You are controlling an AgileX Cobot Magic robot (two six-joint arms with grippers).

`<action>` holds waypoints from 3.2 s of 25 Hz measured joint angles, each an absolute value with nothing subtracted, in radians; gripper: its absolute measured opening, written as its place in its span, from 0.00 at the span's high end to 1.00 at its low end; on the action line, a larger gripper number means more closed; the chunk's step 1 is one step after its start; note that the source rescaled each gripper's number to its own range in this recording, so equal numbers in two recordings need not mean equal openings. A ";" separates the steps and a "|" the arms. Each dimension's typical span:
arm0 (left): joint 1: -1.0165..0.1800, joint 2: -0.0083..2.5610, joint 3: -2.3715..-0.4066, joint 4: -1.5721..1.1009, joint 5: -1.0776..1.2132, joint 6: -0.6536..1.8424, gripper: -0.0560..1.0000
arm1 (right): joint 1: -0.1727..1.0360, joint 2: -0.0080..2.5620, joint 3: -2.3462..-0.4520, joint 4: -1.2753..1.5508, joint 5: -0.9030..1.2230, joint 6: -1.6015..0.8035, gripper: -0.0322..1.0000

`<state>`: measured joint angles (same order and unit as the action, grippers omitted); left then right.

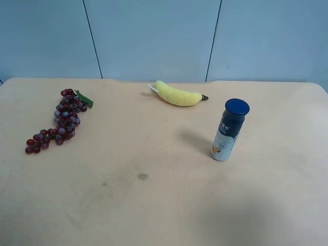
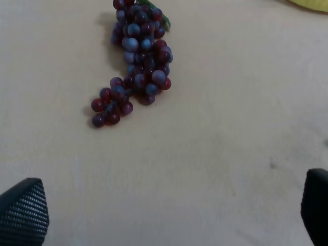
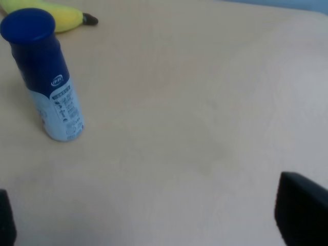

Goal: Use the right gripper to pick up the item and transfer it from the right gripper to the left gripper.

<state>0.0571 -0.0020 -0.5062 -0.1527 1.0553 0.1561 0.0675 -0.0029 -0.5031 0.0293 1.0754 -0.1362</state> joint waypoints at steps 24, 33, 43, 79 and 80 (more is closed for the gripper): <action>0.057 -0.002 -0.506 -0.155 1.055 0.156 0.00 | 0.068 -0.003 -0.503 0.029 1.075 -0.136 0.00; 0.057 -0.002 -0.506 -0.155 1.055 0.156 0.00 | 0.068 -0.003 -0.503 0.029 1.071 -0.136 0.00; 0.057 -0.002 -0.506 -0.155 1.056 0.156 0.00 | 0.088 0.434 -0.782 0.029 1.101 -0.136 0.00; 0.057 -0.002 -0.506 -0.155 1.056 0.156 0.00 | 0.451 1.772 -1.379 -0.049 1.205 -0.169 0.00; 0.057 -0.002 -0.506 -0.155 1.056 0.156 0.00 | 0.451 1.781 -1.379 -0.049 1.206 -0.169 0.00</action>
